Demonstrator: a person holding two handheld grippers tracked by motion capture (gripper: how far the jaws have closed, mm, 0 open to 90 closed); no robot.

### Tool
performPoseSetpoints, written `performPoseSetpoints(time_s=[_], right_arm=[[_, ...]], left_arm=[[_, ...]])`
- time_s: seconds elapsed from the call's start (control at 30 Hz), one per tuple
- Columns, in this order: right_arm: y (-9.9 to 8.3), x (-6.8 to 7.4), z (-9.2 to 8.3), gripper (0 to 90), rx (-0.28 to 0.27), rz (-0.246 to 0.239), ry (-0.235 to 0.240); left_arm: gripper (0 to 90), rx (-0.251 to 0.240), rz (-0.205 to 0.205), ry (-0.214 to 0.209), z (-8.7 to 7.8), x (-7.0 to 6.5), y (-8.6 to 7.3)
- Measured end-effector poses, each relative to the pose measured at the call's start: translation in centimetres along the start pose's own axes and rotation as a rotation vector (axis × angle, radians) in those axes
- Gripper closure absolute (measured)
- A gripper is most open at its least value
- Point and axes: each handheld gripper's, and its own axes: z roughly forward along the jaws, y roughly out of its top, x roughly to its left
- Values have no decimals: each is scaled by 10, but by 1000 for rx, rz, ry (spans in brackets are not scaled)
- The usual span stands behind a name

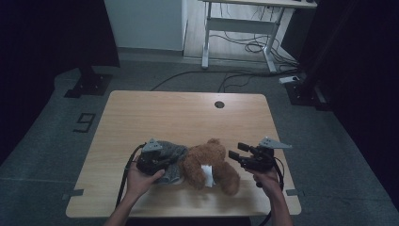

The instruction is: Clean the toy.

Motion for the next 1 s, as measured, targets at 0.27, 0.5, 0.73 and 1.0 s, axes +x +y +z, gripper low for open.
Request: performPoseSetpoints(time_s=[0.27,0.5,0.73,1.0], right_arm=[[-28,23,48,126,190,-4,69],[-43,19,69,126,330,45,115],[-50,27,65,343,292,-35,102],[-48,18,67,557,154,-20,-26]], left_arm=[[798,-8,-14,-26,-6,-1,-10],[797,-10,-24,-58,-12,-3,-19],[797,-12,-15,-53,-10,-6,-21],[796,-41,22,2,11,-9,-2]])
